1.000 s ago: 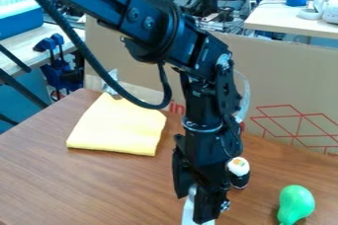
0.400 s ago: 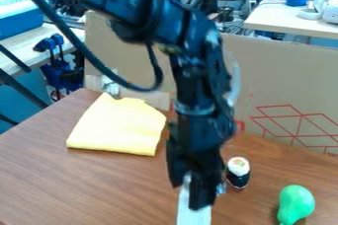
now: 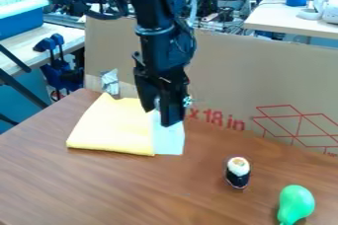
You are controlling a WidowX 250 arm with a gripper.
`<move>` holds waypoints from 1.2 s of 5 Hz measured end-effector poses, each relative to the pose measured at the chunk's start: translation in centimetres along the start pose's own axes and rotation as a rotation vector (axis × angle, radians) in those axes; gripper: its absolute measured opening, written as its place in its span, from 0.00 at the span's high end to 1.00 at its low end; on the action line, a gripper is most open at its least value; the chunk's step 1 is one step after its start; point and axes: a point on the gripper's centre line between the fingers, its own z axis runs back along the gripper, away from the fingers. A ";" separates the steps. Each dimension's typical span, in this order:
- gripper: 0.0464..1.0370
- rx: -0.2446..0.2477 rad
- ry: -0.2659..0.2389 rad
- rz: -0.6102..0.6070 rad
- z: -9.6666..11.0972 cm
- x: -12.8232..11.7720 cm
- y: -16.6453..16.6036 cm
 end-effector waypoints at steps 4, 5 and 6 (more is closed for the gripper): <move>0.29 -0.039 0.033 0.094 -6.4 8.4 6.2; 0.29 -0.022 0.046 0.121 -7.8 8.6 6.3; 0.22 0.025 0.047 0.146 -8.6 8.5 6.4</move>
